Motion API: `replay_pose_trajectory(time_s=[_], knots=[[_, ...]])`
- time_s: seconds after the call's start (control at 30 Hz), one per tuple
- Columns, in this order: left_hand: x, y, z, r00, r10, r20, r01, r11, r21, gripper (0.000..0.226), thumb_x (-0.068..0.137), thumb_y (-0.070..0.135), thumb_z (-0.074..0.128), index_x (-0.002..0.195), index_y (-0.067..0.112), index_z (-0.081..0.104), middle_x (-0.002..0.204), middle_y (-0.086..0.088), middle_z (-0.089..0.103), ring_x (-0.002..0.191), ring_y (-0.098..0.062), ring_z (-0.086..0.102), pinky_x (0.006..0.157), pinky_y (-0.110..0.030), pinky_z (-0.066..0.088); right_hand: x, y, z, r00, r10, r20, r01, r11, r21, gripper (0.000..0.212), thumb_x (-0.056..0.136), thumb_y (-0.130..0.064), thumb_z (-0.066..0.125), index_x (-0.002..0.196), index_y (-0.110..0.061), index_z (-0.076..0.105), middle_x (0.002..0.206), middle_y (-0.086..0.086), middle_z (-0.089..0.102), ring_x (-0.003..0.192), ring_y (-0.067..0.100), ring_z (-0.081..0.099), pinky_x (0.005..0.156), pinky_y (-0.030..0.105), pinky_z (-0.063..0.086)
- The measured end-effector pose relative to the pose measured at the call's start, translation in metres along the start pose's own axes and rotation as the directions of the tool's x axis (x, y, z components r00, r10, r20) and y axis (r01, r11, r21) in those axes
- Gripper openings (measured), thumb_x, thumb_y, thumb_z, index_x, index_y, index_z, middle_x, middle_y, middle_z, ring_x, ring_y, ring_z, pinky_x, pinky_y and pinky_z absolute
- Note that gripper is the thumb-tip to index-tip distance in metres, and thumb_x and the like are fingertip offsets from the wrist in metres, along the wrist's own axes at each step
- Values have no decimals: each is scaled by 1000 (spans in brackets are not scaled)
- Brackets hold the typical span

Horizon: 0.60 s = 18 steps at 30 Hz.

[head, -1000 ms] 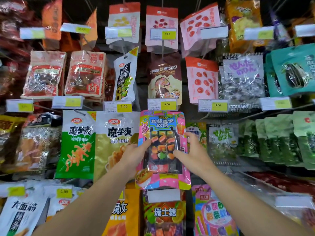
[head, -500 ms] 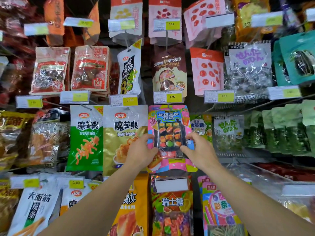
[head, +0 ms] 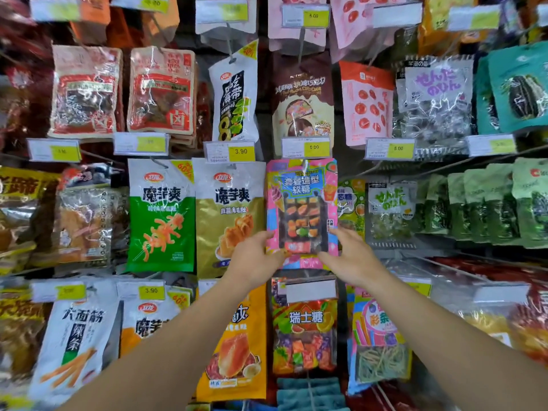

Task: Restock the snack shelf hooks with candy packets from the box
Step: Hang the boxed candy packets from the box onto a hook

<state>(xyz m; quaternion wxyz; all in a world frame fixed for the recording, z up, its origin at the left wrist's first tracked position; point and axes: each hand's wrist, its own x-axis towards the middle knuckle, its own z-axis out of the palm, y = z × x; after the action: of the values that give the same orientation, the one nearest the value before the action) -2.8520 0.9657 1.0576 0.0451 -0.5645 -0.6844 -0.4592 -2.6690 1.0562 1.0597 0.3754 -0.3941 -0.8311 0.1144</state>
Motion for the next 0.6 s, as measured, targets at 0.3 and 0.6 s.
replay_pose_trajectory(time_s=[0.3,0.6], knots=[[-62,-40,12,999,-25,36,29,991,-129,46,83,26,71,128,20,62,122,3,67,114,-14,61,95,-24,44,-80,-28,41,1000,15,-1,-15,997,-80,61,92,-33,61,147,-18,38,151,7,34,138,26,36,106,32,33],[-196,-141,61,884,-213,416,279,954,-105,49,83,23,71,129,12,59,130,-7,62,116,-20,61,100,-27,42,-209,8,170,924,202,325,-138,968,-209,62,88,-34,64,142,-13,44,142,11,43,132,27,44,108,34,37]])
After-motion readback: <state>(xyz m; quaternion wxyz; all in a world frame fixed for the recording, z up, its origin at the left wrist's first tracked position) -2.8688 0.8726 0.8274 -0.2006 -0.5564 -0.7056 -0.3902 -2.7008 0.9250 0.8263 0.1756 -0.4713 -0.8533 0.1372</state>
